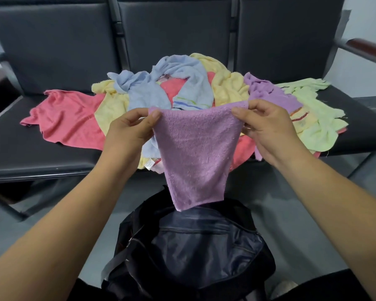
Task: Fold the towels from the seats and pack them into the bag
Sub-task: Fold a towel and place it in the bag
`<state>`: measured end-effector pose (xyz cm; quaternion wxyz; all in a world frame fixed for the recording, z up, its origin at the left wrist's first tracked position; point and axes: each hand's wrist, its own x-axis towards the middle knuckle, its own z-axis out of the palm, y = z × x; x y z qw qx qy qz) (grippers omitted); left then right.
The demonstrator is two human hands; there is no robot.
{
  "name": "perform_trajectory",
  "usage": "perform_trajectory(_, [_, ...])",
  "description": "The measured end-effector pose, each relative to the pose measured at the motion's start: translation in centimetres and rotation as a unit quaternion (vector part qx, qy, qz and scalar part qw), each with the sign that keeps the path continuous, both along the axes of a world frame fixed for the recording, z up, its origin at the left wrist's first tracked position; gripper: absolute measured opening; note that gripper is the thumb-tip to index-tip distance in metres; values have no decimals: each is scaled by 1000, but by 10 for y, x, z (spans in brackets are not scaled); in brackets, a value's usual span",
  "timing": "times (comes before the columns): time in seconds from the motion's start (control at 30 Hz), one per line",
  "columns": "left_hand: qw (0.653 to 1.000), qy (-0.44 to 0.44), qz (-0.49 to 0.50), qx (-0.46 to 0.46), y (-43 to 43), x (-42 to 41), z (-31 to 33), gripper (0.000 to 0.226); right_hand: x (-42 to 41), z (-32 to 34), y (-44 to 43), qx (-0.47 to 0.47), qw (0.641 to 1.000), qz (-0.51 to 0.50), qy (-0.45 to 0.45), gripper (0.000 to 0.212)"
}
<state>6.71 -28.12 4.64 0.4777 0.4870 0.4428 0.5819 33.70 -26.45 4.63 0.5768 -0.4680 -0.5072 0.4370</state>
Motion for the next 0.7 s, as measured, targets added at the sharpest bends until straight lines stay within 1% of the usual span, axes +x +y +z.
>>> perform_trajectory(0.03, [1000, 4, 3, 6, 0, 1, 1, 7, -1, 2, -1, 2, 1000, 3, 22, 8])
perform_trajectory(0.07, [1000, 17, 5, 9, 1, 2, 1, 8, -2, 3, -2, 9, 1000, -4, 27, 9])
perform_trajectory(0.1, [999, 39, -1, 9, 1, 3, 2, 17, -2, 4, -3, 17, 1000, -13, 20, 8])
perform_trajectory(0.2, [987, 134, -85, -16, 4, -1, -3, 65, -4, 7, -5, 26, 999, -24, -10, 3])
perform_trajectory(0.23, [979, 161, -122, -25, 4, -2, -5, 80, -4, 7, -5, 27, 999, -20, -10, 7])
perform_trajectory(0.27, [971, 182, -152, -30, 5, -3, -8, 90, -4, 7, -5, 22, 1000, -3, -6, 17])
perform_trajectory(0.3, [964, 199, -171, -31, 5, -2, -10, 95, -3, 6, -5, 9, 999, 32, -2, 31])
perform_trajectory(0.33, [960, 214, -178, -27, 6, -2, -11, 96, -2, 5, -5, -12, 997, 82, -5, 52])
perform_trajectory(0.37, [958, 226, -173, -19, 6, -2, -11, 94, -1, 2, -5, -36, 991, 130, -28, 75])
perform_trajectory(0.4, [959, 234, -162, -11, 7, -1, -10, 90, 0, -3, -4, -56, 983, 158, -74, 96])
perform_trajectory(0.43, [959, 243, -149, -4, 7, -1, -10, 83, 0, -8, -3, -68, 976, 164, -128, 110])
perform_trajectory(0.47, [958, 253, -132, -1, 7, -2, -11, 74, -2, -12, -3, -72, 971, 154, -170, 117])
perform_trajectory(0.5, [959, 259, -112, -3, 7, -2, -12, 64, -4, -14, -2, -73, 969, 137, -192, 119])
perform_trajectory(0.53, [962, 255, -94, -8, 7, -2, -13, 54, -6, -16, -1, -68, 971, 124, -194, 119])
perform_trajectory(0.6, [972, 222, -69, -23, 8, 0, -16, 37, -8, -18, 0, -57, 975, 117, -179, 114])
perform_trajectory(0.67, [976, 198, -76, -48, 9, 2, -16, 19, -8, -21, 2, -55, 977, 118, -168, 107])
perform_trajectory(0.7, [971, 207, -101, -59, 10, 1, -15, 20, -8, -22, 2, -57, 978, 114, -164, 105])
